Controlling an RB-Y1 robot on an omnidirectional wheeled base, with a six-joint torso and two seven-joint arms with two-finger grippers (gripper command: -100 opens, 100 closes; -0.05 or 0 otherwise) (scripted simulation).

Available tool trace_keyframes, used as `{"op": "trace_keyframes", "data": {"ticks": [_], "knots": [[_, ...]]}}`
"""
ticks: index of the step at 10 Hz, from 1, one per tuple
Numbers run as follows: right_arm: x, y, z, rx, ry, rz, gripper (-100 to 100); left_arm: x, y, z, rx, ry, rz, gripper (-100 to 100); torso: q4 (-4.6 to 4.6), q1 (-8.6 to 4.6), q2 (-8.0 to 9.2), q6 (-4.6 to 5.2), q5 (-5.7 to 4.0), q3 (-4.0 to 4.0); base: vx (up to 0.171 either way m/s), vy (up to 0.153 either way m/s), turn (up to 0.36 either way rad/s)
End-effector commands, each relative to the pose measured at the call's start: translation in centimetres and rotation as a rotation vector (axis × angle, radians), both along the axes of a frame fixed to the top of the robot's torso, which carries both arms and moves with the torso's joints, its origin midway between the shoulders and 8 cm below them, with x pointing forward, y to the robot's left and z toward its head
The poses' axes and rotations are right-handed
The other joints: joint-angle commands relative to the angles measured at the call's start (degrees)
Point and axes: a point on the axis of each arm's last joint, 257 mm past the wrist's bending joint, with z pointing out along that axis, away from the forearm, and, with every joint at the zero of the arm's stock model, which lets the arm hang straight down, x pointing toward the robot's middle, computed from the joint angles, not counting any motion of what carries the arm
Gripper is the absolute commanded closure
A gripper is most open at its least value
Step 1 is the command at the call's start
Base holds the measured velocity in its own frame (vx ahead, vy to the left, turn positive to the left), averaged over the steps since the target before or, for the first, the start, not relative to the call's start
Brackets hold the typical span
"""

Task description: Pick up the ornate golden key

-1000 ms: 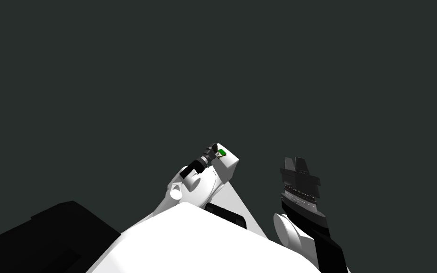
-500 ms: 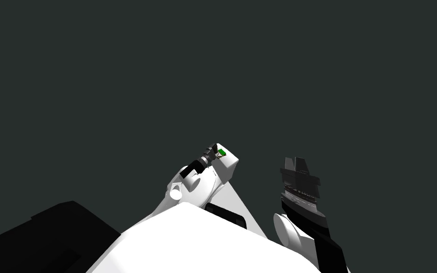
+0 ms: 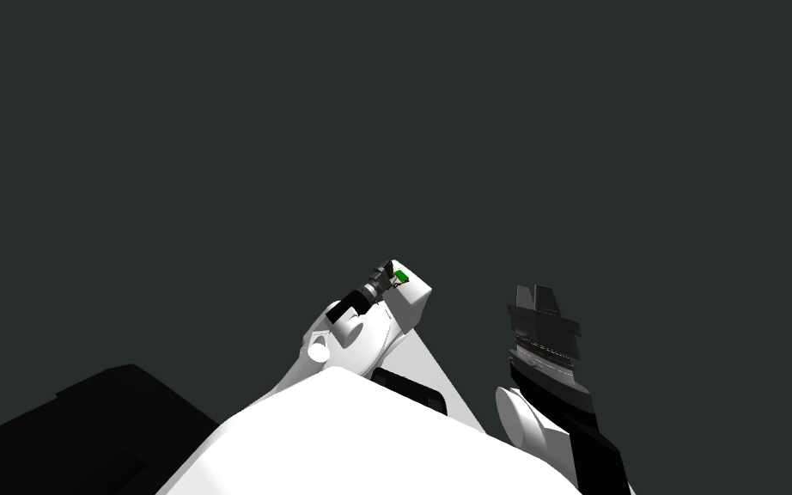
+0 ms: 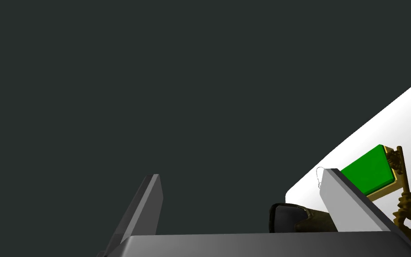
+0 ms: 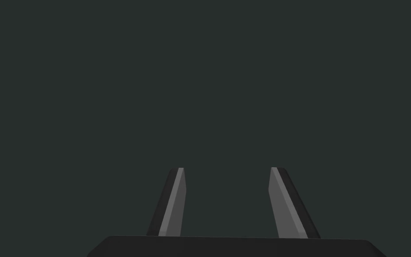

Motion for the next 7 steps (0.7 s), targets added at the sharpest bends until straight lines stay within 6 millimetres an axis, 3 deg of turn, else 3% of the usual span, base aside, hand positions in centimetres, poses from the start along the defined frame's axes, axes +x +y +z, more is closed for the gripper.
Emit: {"op": "trace_keyframes", "data": {"ticks": [1, 7], "knots": [[0.0, 0.0, 0.0, 0.000, 0.000, 0.000, 0, 0.0, 0.0, 0.0, 0.000, 0.000, 0.000, -100, 0.00, 0.00, 0.00, 0.00, 0.00, 0.00, -0.014, 0.016, -0.047], [0.0, 0.0, 0.0, 0.000, 0.000, 0.000, 0, 0.2, 3.4, -3.2, -0.013, 0.168, 0.051, -100, 0.00, 0.07, -0.05, 0.01, 0.02, -0.02, 0.009, 0.022, -0.203]]}}
